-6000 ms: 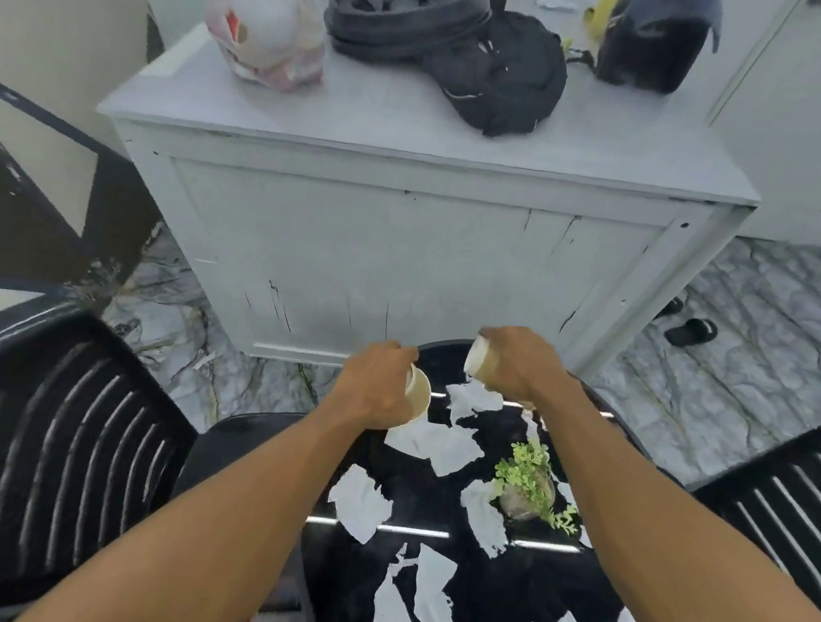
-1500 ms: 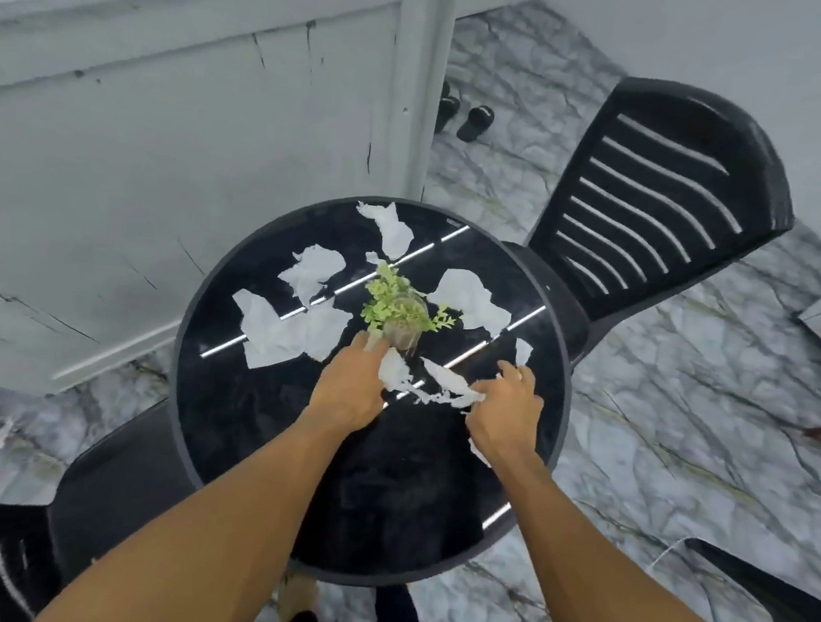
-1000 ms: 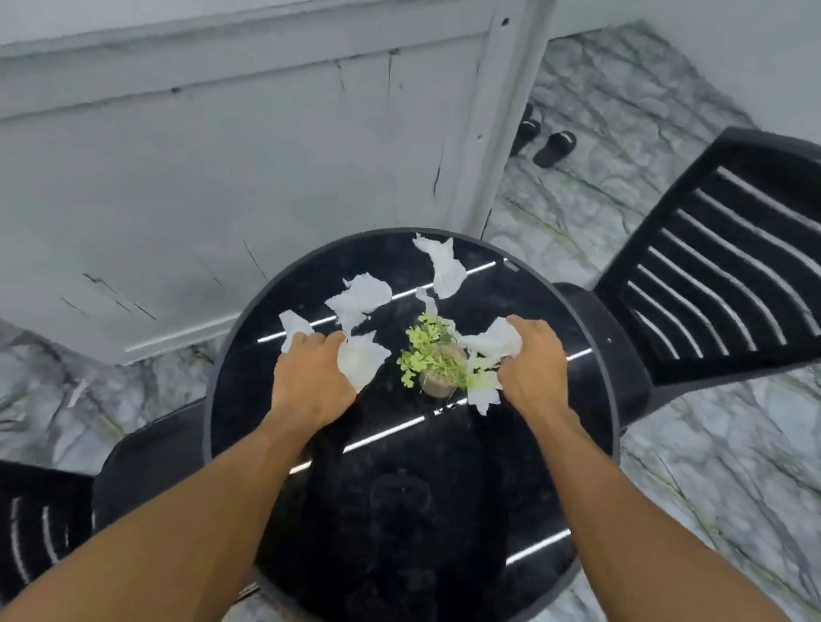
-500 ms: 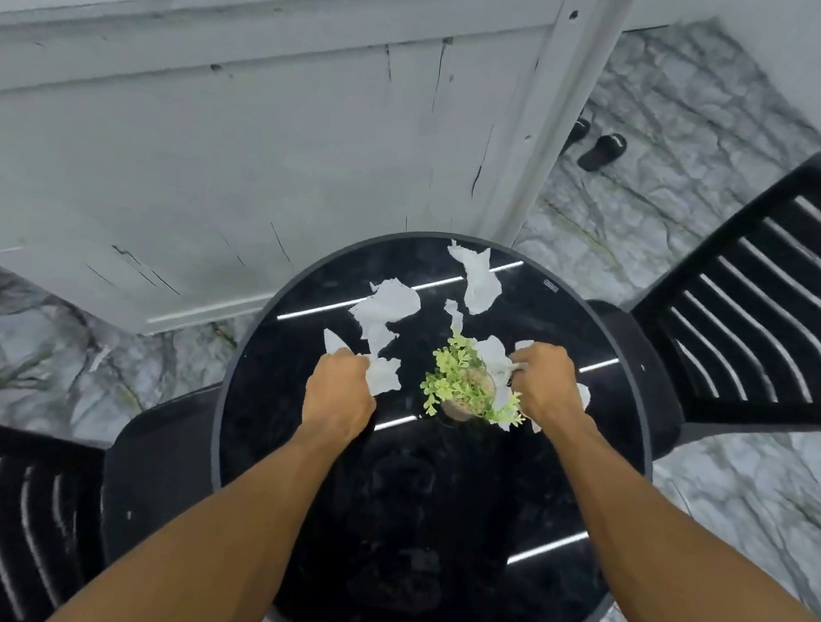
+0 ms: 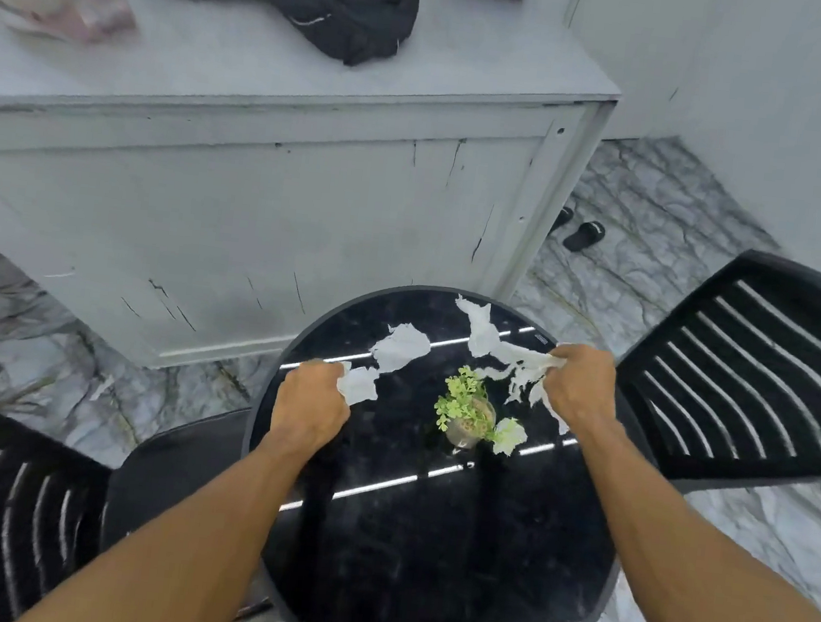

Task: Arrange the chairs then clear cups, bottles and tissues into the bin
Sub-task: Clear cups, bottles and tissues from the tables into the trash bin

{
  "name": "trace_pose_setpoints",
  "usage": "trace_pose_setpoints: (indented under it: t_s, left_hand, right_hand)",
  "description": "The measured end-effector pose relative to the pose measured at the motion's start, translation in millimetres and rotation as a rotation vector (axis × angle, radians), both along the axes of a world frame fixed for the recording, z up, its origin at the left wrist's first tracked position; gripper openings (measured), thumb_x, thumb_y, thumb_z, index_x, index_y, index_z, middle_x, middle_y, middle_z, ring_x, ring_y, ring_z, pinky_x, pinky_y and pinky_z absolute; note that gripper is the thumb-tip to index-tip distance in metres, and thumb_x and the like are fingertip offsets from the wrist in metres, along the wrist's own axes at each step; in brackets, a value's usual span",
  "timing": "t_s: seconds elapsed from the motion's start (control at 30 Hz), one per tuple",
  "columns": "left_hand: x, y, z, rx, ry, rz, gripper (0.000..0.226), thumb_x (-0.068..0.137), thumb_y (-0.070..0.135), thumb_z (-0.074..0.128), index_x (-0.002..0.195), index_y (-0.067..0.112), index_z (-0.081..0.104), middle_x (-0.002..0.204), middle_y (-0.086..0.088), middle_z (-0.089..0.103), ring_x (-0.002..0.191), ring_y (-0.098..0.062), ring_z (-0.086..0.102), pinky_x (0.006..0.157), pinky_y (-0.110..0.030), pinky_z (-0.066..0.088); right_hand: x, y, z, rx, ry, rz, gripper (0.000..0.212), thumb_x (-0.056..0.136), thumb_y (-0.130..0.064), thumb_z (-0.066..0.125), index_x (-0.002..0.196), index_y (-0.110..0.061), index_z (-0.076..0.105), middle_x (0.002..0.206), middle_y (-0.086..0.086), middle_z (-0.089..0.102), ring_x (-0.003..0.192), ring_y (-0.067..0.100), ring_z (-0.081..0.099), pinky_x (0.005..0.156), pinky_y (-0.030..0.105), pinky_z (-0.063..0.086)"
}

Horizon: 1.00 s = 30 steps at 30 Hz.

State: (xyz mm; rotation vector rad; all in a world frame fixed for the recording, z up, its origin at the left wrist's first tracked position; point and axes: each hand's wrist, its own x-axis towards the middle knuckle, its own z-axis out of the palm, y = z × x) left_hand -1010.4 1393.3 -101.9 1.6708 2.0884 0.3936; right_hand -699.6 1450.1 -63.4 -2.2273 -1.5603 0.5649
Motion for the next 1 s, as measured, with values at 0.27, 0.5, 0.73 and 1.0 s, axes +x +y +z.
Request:
trace_pose_setpoints:
  t_s: [0.27,0.5,0.73,1.0]
  left_hand:
    - [-73.2,-62.5,73.1,0.181,-0.09,0.083,0.039,0.078,-0.003,0.052,0.112,0.005,0.07,0.113,-0.014,0.068,0.099,-0.035,0.062,0.086,-0.04,0.052]
    - [-214.2,-177.1,129.9,0.327,-0.05,0.295,0.033,0.073,-0.002,0.056,0.1,0.005,0.072,0.098,-0.012,0.07,0.091,-0.032,0.064,0.079,-0.038,0.054]
    - [-364.1,-324.1,159.9,0.372,0.045,0.6,0.022,0.073,0.005,0.058,0.088,0.01,0.073,0.087,-0.006,0.07,0.081,-0.029,0.065,0.071,-0.039,0.056]
    - [-480.1,-461.8,153.9,0.339,0.093,0.96,0.025,0.075,0.006,0.06,0.093,0.016,0.075,0.093,-0.003,0.071,0.087,-0.025,0.064,0.078,-0.035,0.055]
  right_hand:
    - [-129.1,-43.5,93.9,0.259,0.07,0.183,0.03,0.082,0.007,0.059,0.108,0.0,0.072,0.109,0.015,0.071,0.097,0.026,0.065,0.084,0.013,0.04]
    - [-323.6,-127.2,117.1,0.274,0.214,0.512,0.019,0.077,0.011,0.058,0.092,0.011,0.071,0.103,0.027,0.07,0.099,0.038,0.065,0.088,0.035,0.047]
    - [-531.8,-228.3,122.6,0.231,0.378,0.905,0.025,0.08,0.006,0.065,0.102,0.0,0.074,0.112,0.014,0.071,0.107,0.027,0.065,0.086,0.018,0.044]
    - [-720.7,-340.5,118.5,0.191,0.338,1.395,0.019,0.078,0.002,0.068,0.095,0.0,0.076,0.099,0.018,0.074,0.093,0.03,0.067,0.081,0.022,0.045]
